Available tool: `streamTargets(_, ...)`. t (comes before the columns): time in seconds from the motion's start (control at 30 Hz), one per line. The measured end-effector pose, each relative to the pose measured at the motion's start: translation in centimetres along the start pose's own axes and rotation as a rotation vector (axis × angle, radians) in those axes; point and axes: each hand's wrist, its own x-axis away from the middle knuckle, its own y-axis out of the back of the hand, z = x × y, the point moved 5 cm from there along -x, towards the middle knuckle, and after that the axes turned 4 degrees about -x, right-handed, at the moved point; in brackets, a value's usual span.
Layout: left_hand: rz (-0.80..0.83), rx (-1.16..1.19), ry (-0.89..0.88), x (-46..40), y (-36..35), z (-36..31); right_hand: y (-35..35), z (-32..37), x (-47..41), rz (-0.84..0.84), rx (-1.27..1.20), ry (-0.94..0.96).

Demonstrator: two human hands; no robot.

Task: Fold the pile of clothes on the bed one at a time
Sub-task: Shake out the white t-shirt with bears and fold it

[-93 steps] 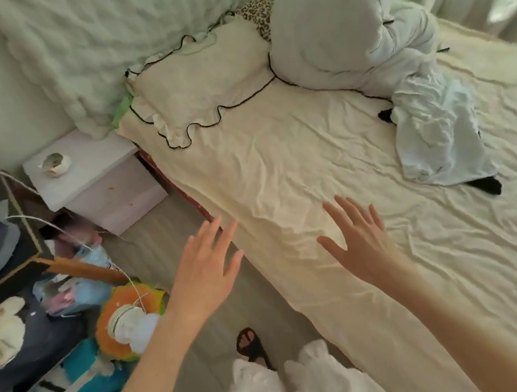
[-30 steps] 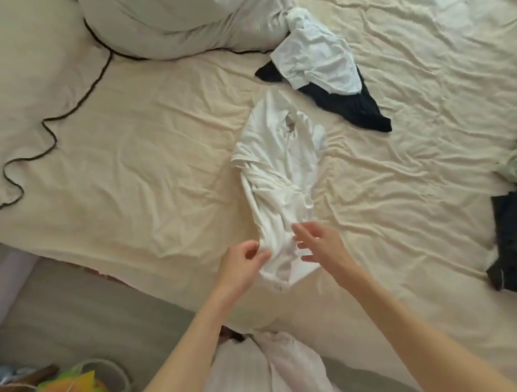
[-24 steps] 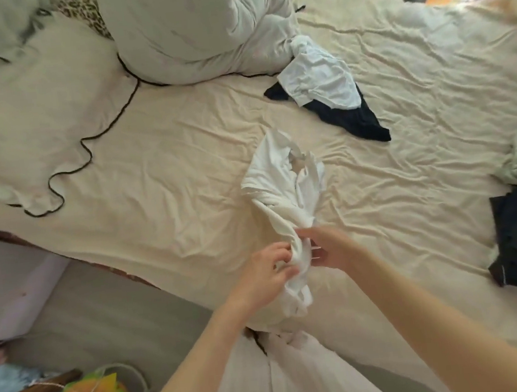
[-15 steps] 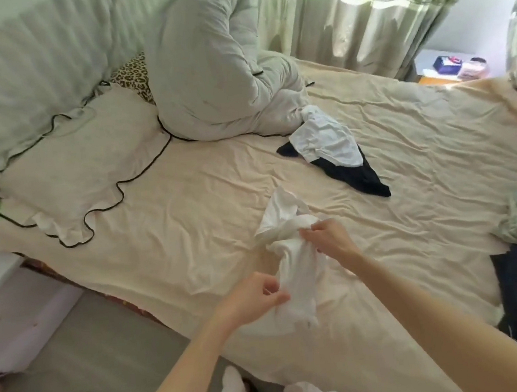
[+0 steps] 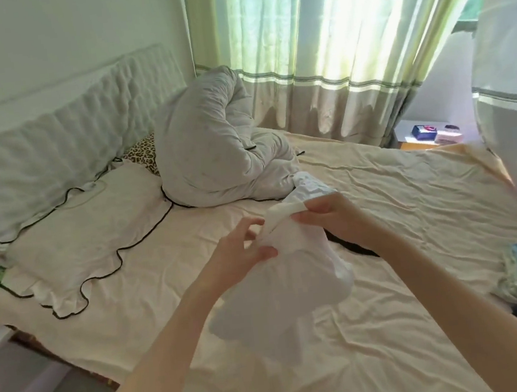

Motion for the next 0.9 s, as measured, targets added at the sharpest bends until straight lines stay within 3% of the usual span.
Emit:
streamTargets(0.33, -0.017, 0.13, 0.013, -1.3, 4.3, -2.3, 4.6, 2.2, -3.4, -0.117, -0.017, -0.018)
streamTargets(0.57, -0.111, -0.058, 0.036, -2.0, 8.8, -3.2, 6.3, 5.9, -5.7, -0.235, 0.078, 0.125)
streamTargets(0.7, -0.051, -0.174, 0.132, -1.4, 11.0, -2.2, 6.1, 4.6, -6.3, -0.255, 0.195, 0.114)
streamTargets(0.8, -0.019, 0.068, 0.224, -0.6, 10.4, -2.1, 6.3, 2.8, -6.7, -0.361, 0.138, 0.015)
streamTargets(0.9, -0.125, 0.43, 0.339, -1.2, 9.1, -2.9, 4.3, 2.1, -5.4, -0.445, 0.153, -0.02)
